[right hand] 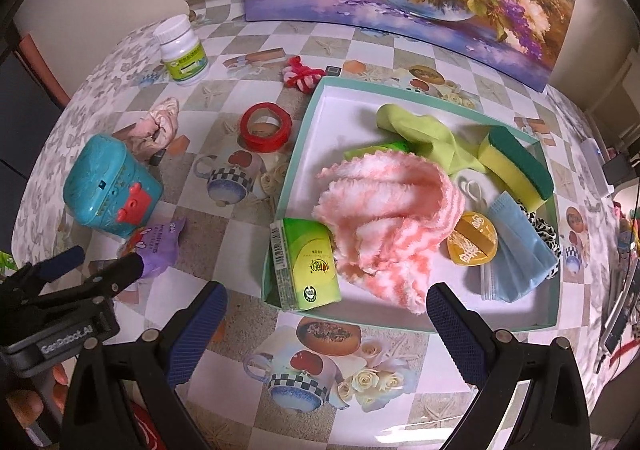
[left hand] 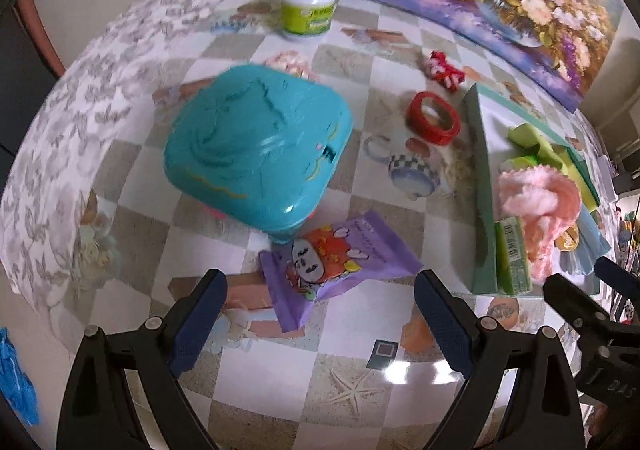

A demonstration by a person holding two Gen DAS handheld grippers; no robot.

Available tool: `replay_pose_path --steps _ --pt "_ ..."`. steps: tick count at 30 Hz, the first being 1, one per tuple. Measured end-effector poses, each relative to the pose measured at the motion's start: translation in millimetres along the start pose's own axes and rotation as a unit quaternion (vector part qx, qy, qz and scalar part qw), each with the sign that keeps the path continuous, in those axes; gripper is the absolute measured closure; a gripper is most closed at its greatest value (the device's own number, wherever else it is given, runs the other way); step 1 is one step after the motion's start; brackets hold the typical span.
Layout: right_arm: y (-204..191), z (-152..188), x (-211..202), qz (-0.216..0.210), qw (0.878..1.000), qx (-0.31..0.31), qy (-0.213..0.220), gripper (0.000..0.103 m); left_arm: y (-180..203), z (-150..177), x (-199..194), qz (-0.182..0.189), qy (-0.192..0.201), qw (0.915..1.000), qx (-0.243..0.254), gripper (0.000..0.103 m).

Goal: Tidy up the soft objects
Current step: 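Move the left gripper back toward the purple snack bag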

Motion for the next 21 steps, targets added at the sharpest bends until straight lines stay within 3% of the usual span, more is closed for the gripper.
replay_pose_path --steps 11,21 --pt "0 -1 -2 -0.003 1.0 -0.002 0.003 0.002 1 -3 21 -0.002 -0.035 0.9994 0.004 0.008" --pt "2 -3 -5 -0.004 1.0 0.001 0.007 0.001 20 1 27 0.052 -0.062 0.9965 0.021 0.008"
Point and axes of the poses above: each gripper's, at about its wrist camera, not at the fingertips, and x roughly the way its jaws point, y to its right, z to its underside, the point moved 3 cm from there along x, roughly the way its jaws point, and after that the axes turned 5 degrees about -z, right-handed, at the moved point
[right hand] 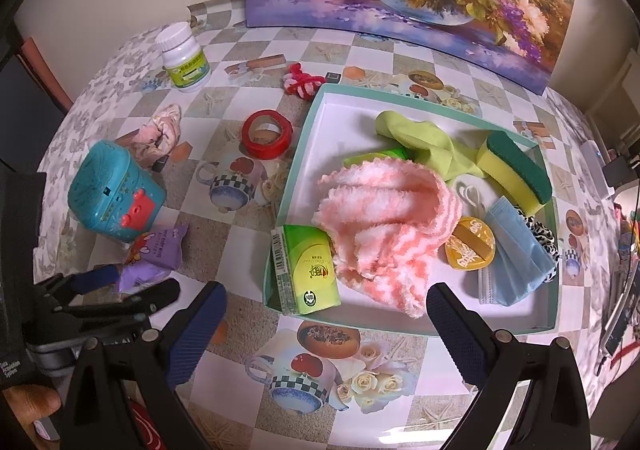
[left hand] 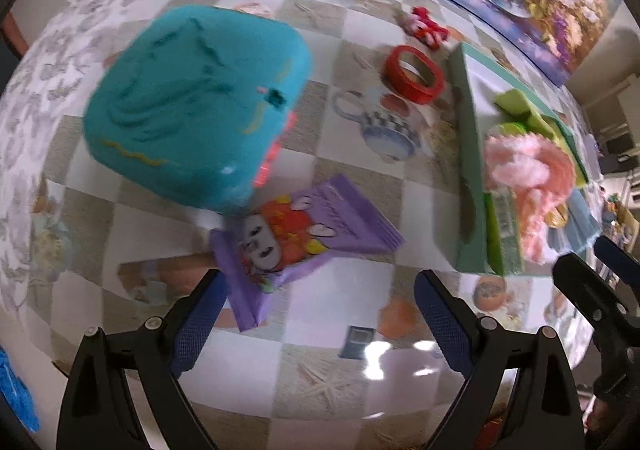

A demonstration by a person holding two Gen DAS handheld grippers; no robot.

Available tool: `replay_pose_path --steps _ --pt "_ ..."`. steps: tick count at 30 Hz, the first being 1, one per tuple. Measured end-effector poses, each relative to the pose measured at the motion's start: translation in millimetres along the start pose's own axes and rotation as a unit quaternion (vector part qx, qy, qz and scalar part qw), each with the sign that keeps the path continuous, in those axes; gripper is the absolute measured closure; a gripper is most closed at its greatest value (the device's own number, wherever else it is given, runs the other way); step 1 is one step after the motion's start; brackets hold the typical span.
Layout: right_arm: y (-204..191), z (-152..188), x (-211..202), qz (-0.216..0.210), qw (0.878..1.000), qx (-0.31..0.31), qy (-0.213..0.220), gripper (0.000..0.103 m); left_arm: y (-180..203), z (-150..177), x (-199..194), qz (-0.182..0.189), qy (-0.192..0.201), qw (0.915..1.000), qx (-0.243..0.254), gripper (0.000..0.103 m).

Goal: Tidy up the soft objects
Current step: 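Move the left gripper back toward the purple snack bag, then close the left gripper on the purple snack bag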

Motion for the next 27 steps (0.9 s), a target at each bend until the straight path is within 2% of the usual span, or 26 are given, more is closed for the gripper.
replay_pose_path --steps 6,10,16,18,22,24,27 --pt "3 -1 -2 -0.002 1.0 0.005 0.002 0.001 17 2 0 0.055 -0.013 0.9984 0.008 0.01" --pt "9 -1 -4 -0.003 1.0 0.014 0.004 0.001 25 4 -1 0.063 -0.013 0.9978 0.015 0.01" --pt "10 -2 -6 -0.005 1.0 0.017 0.007 0.001 15 3 -9 0.029 0.01 0.9995 0.003 0.01" --pt "11 -2 -6 -0.005 1.0 0.017 0.007 0.001 10 1 -9 0.003 0.02 0.9998 0.0 0.01" --pt "11 -2 -7 -0.005 1.0 0.018 0.008 0.001 -1 -5 -4 -0.021 0.021 0.9995 -0.01 0.01" --pt "10 -2 -6 -0.005 1.0 0.017 0.008 0.001 -4 -6 0 -0.026 0.018 0.9995 -0.01 0.011" --pt "11 -2 -6 -0.005 1.0 0.018 0.008 0.001 -6 -9 6 -0.033 0.014 0.9994 -0.004 0.02"
Point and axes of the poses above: each gripper's, at about its wrist camera, not at the fingertips, and x roughly the way its jaws point, y to its right, z to its underside, the point moved 3 cm from there along x, roughly the way its jaws point, and after that the axes turned 5 degrees about -z, right-handed, at the moved point
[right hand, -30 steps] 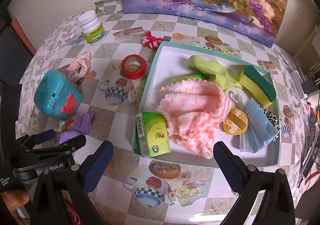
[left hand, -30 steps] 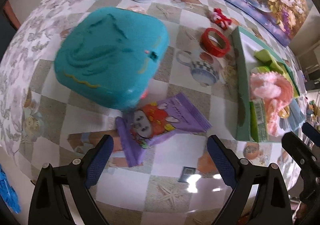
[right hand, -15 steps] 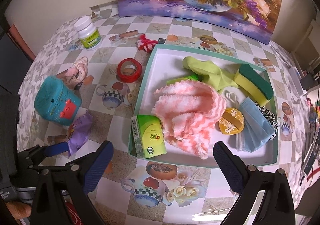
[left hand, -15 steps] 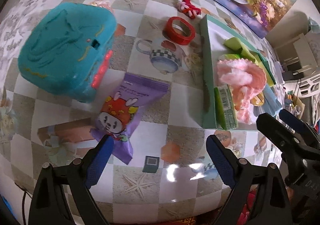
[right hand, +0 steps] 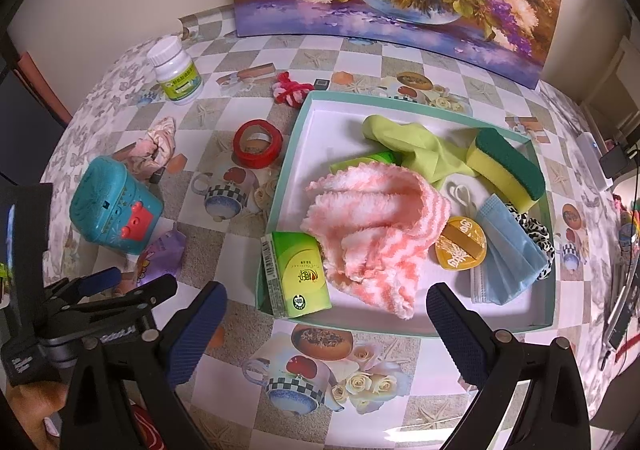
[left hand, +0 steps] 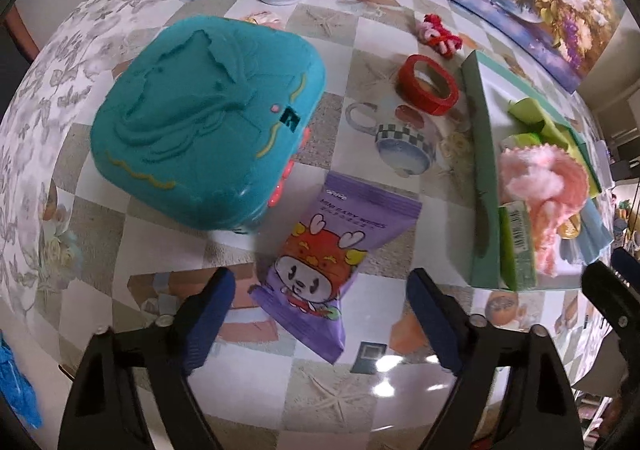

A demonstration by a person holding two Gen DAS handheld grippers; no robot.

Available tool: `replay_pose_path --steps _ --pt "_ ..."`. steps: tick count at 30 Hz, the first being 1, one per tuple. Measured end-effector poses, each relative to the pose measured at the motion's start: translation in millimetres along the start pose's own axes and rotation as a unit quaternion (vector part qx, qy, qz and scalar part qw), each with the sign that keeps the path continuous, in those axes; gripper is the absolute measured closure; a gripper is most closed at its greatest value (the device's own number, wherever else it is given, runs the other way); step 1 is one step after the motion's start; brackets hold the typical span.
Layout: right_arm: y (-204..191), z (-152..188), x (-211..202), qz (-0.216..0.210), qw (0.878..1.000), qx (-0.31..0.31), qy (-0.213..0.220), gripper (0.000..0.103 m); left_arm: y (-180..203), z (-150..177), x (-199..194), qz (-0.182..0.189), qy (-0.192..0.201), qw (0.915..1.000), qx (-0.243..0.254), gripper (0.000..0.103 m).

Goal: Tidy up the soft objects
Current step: 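Close the left gripper on the purple snack bag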

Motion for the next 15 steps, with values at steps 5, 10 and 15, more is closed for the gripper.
replay_pose_path --steps 5,10,15 --pt "0 0 0 0.0 1.0 0.0 0.0 0.001 -4 -3 8 -0.004 -0.005 1.0 0.0 0.03" --pt "0 0 0 0.0 1.0 0.0 0.001 0.002 -10 -3 13 0.007 -0.013 0.9999 -0.005 0.059" --pt "4 -2 1 0.001 1.0 0.004 0.001 0.001 -12 -3 5 0.019 0.006 0.9998 -0.004 0.06"
Point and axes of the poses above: each gripper's, at about its wrist camera, not at the fingertips, and x roughly the way its jaws point, y to its right, z to its underside, the point moved 3 cm from there along x, roughly the way its jaws point, and after that the axes turned 5 degrees about -z, right-handed, at the moved point
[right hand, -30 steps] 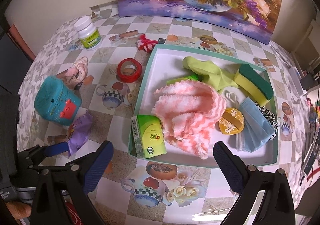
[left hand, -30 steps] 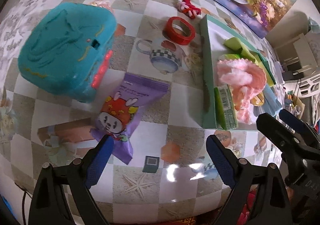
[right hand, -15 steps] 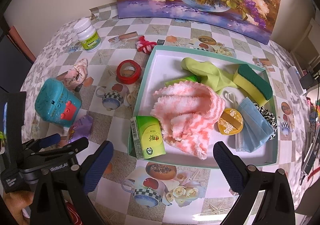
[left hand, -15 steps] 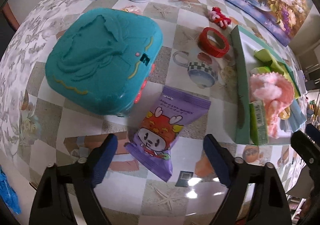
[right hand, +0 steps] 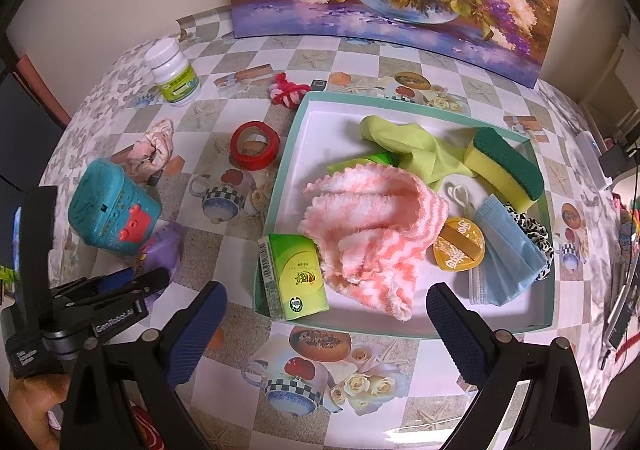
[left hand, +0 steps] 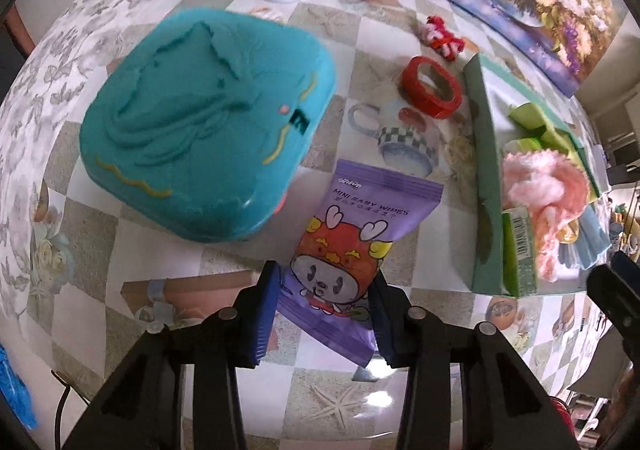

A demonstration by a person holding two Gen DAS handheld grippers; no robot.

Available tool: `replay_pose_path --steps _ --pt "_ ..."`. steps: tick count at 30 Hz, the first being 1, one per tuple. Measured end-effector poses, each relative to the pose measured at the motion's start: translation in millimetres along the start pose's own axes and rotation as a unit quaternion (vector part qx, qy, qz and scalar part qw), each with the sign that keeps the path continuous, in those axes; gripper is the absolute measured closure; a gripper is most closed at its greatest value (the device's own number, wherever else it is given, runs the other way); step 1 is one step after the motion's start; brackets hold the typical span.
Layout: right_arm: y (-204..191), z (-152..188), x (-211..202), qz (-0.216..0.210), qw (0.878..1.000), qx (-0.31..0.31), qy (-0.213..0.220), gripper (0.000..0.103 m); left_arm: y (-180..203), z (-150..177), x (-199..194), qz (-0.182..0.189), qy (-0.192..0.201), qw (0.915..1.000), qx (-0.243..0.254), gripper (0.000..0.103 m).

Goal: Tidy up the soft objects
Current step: 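Close the left gripper on the purple snack bag, then lift the snack bag with the left gripper while the right gripper grasps the red tape roll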

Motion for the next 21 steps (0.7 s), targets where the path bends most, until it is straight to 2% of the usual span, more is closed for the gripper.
replay_pose_path --steps 4,10,14,21 --pt "3 -5 -4 0.002 1.0 0.003 0.012 0.001 0 8 -14 0.016 0.011 0.9998 0.005 0.061" --pt "11 -20 -17 -0.003 0.998 0.023 0.053 0.001 12 2 -40 0.041 0.033 0.9986 0.009 0.061" --pt "17 -32 -25 -0.006 0.997 0.031 0.077 0.002 16 -14 -57 0.056 0.045 0.9973 0.014 0.061" --pt "11 -60 -26 -0.007 0.996 0.009 0.094 0.002 21 -59 -84 0.049 0.086 0.995 0.014 0.06"
Point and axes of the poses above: each gripper's, at about its wrist camera, not at the fingertips, and x roughly the way its jaws point, y to its right, z to its underside, the point moved 3 cm from there along x, roughly the way its jaws point, and after that the axes turned 5 degrees about -z, right-handed, at the moved point
